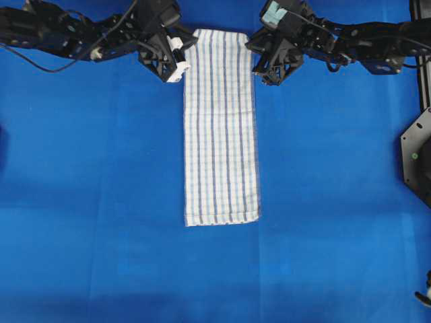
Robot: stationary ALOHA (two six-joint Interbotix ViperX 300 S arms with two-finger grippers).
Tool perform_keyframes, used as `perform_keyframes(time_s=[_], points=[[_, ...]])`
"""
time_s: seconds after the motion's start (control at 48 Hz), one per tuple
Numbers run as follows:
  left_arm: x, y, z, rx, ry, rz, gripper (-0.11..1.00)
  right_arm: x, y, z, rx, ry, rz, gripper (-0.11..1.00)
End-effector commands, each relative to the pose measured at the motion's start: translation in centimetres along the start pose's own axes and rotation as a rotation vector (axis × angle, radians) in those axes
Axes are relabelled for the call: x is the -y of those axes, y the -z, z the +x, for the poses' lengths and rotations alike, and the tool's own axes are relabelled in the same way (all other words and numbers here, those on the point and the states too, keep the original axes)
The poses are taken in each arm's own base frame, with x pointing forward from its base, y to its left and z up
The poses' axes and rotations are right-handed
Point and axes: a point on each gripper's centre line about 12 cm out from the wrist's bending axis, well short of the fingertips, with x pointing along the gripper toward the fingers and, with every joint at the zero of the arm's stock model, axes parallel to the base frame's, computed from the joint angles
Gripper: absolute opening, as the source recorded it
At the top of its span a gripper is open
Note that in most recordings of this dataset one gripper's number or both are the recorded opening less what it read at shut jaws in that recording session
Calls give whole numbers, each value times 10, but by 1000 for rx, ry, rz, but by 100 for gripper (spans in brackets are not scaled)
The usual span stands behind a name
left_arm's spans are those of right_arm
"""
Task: Fold the blue towel.
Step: 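Fold the top end down toward the bottom end with both grippers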
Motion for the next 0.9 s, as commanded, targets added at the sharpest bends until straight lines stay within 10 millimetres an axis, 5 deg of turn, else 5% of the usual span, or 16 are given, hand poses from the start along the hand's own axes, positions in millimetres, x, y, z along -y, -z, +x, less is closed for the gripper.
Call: perform_keyframes(time_s=[0.0,0.354,0.875], points=[[8,-19,-17,44,20,13,6,-12,-14,-16,47,-25,-10,6],[78,-18,-59,80,176,86,6,-62,6,-58,50,-144,-35,6],[192,24,-105,16,453,107,6,-136,54,-90,-52,-321,-56,6]])
